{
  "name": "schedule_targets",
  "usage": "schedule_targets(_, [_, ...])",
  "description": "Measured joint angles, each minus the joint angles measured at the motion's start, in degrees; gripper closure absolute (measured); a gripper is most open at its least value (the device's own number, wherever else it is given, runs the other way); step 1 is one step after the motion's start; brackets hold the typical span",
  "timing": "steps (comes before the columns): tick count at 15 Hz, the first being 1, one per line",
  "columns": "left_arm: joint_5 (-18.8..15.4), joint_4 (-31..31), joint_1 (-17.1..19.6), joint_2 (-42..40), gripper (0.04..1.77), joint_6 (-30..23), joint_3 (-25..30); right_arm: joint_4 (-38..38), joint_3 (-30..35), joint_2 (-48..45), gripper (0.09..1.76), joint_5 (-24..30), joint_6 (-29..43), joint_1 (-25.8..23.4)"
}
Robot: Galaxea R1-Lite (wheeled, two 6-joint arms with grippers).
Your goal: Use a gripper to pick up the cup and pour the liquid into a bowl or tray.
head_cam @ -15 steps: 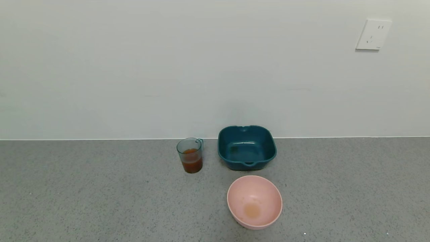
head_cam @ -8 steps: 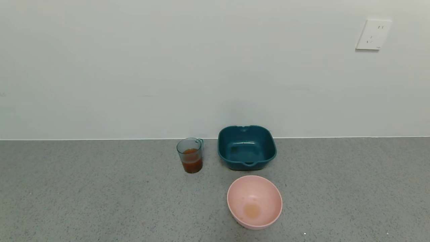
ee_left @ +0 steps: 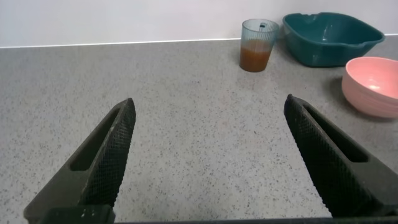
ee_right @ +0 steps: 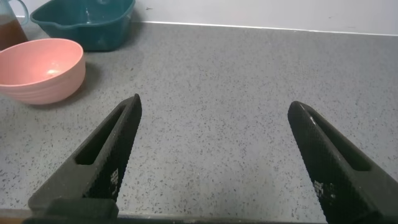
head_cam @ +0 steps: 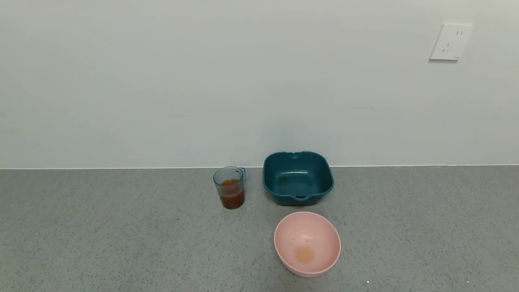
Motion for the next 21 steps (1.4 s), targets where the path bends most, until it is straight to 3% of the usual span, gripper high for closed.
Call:
schedule_targets(4, [-1.0, 0.7, -0.6, 8.9, 0.09, 0.6, -7.2, 0.0, 0.0, 0.0, 0.14, 0.0, 0.0, 0.0])
schedule_targets(8, [-1.6, 0.3, -1.3, 23.7, 0.09, 2.4, -16.8, 0.0, 0.0, 0.0, 0.14, 0.0, 0.0, 0.0])
schedule_targets(12, [-5.7, 0.1, -1.8, 38.4, 0.09, 4.6, -25.0, 0.0, 0.0, 0.0, 0.14, 0.0, 0.0, 0.0])
schedule_targets(15, [-7.8, -0.2, -3.4, 47.9, 0.09, 6.8, -28.4, 0.0, 0.0, 0.0, 0.14, 0.0, 0.0, 0.0])
schedule_targets(21, [-7.9, -5.1, -11.1, 63.1, 0.09, 7.5, -29.5, 0.0, 0.0, 0.0, 0.14, 0.0, 0.0, 0.0])
